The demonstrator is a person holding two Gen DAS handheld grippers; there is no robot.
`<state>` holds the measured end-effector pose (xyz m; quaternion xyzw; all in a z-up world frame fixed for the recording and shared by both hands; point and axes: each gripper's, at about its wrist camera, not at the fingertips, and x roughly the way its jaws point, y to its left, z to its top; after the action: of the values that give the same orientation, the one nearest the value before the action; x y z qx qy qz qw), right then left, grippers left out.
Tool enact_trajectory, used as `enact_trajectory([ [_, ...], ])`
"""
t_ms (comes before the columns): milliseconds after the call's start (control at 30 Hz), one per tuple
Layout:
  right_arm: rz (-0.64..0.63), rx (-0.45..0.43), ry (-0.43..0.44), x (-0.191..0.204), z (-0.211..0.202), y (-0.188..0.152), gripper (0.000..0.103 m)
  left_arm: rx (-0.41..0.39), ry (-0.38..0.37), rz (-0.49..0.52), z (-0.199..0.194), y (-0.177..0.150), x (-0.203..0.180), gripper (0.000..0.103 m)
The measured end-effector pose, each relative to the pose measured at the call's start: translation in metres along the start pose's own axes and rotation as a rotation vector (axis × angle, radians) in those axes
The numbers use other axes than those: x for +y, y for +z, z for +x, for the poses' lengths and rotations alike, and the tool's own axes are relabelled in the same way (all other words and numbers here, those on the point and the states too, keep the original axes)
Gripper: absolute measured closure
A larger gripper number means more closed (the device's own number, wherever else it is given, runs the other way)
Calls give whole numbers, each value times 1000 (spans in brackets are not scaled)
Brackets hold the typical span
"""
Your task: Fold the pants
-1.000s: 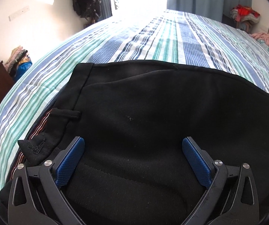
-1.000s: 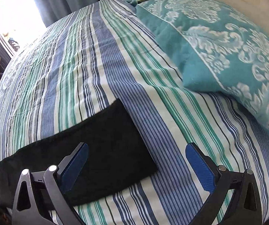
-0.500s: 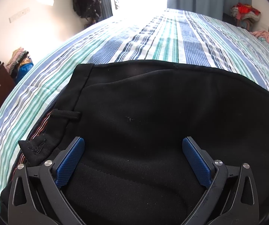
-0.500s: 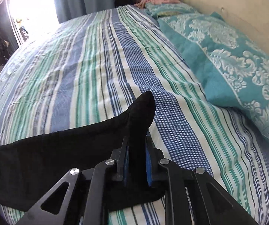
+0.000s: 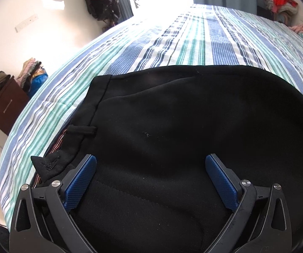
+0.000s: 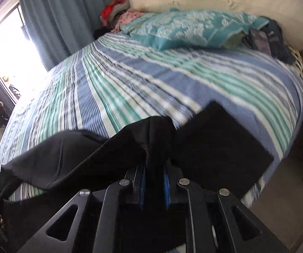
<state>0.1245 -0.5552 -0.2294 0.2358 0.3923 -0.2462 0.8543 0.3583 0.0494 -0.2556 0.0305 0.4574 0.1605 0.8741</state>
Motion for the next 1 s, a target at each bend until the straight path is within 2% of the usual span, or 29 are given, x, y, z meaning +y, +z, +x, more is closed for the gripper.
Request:
enact_trajectory([
  [33, 3, 40, -22, 1, 1, -9, 77, 16, 9, 0, -2, 1, 0, 0],
  [100, 10, 42, -74, 0, -4, -14, 36, 65, 6, -5, -7, 3, 1, 1],
  [167, 29, 2, -118, -9, -12, -14, 26, 117, -30, -19, -16, 3, 4, 1],
  [267, 81, -41, -128, -21, -31, -14, 26, 119, -123, -60, -42, -7, 17, 1],
  [367, 99, -119, -145, -20, -59, -17, 26, 85, -187, -42, -73, -24, 28, 1],
  [533, 167, -256, -143, -21, -107, -31, 23, 30, -194, 42, -109, -59, 37, 1],
  [667, 276, -340, -120, -37, -144, -45, 23, 13, -209, 46, -123, -81, 47, 1],
  [733, 272, -313, -88, -34, -148, -48, 23, 9, -216, 40, -127, -90, 50, 1],
  [800, 234, -232, -63, -20, -140, -50, 23, 9, -225, 40, -128, -96, 48, 1],
  [833, 223, -193, -17, -12, -134, -53, 23, 12, -231, 42, -129, -98, 47, 1],
  [933, 239, -76, 222, 17, -103, -64, 23, 31, -245, 64, -130, -101, 38, 1],
  [1000, 337, -24, 355, 23, -74, -65, 23, 25, -247, 81, -135, -101, 34, 1],
])
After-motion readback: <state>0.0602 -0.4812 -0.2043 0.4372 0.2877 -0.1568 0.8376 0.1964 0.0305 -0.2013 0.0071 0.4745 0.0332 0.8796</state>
